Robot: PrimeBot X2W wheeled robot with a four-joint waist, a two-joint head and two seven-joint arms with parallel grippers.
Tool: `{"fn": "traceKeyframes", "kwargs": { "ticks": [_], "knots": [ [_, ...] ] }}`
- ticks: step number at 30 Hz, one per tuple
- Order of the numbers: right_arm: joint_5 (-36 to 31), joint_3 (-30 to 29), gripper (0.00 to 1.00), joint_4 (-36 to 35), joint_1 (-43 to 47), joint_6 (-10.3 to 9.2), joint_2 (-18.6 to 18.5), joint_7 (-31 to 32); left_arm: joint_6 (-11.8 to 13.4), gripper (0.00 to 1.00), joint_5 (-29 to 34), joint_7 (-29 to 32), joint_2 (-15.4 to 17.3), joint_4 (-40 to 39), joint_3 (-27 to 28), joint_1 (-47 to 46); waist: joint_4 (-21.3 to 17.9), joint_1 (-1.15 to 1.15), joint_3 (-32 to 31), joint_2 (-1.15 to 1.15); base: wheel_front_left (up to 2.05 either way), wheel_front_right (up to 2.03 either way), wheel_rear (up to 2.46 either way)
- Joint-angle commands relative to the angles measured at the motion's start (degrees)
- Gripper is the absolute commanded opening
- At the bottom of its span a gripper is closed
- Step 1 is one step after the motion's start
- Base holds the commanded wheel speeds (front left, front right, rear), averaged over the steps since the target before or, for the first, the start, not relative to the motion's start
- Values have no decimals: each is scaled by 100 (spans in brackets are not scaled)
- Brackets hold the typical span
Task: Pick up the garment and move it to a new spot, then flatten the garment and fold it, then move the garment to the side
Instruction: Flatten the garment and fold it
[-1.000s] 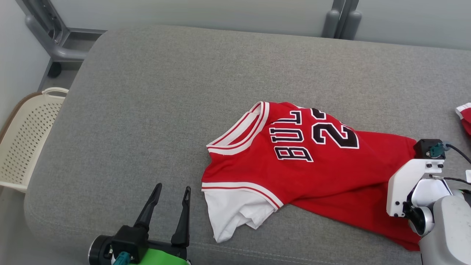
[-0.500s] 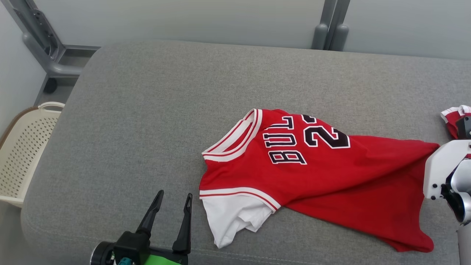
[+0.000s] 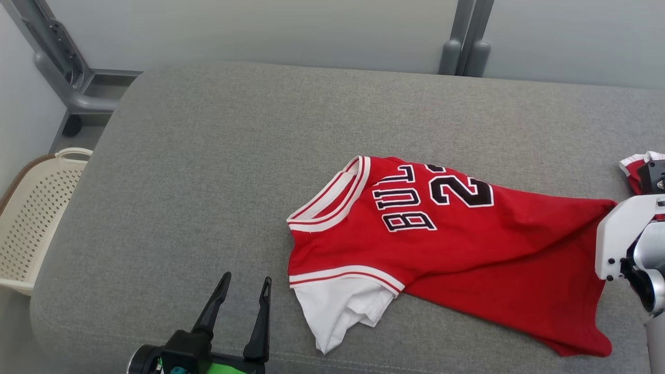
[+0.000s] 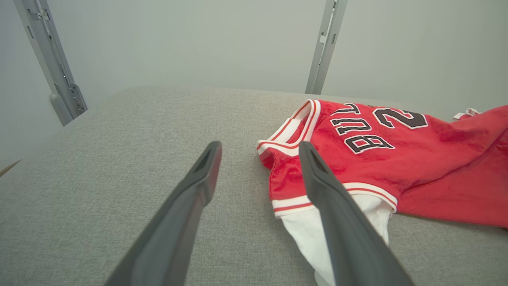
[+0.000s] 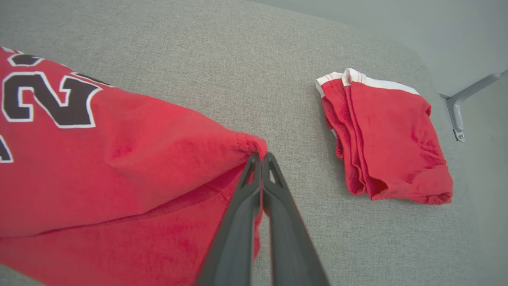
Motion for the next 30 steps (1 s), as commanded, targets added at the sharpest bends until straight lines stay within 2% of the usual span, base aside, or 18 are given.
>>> {"fn": "traceKeyframes", "kwargs": {
  "ticks": [1,8,13,18,24,30],
  "knots": [
    [-134,-47,100,94,-110,-6,13,-121,-27,100,36,-6,5,-19,21,-25,15,0,29,0,0,0,0],
    [-752,-223,100,601,-221,-7,-68,-418,-16,100,89,-5,6,-32,84,-109,101,0,68,0,0,0,0],
    [-877,-309,100,638,-281,-7,80,-1098,35,100,121,-5,33,-52,207,-90,75,0,51,0,0,0,0],
    [-658,-202,100,660,-218,-7,344,-1978,105,100,66,-6,35,12,371,-143,-6,0,-9,0,0,0,0],
    [-290,203,100,437,82,-8,544,-2931,214,100,4,-5,67,164,521,-207,-81,0,-148,0,0,0,0],
    [-86,363,100,197,503,-8,723,-3528,370,100,-79,41,70,206,637,-239,-107,0,-344,0,0,0,0]
  ]
}}
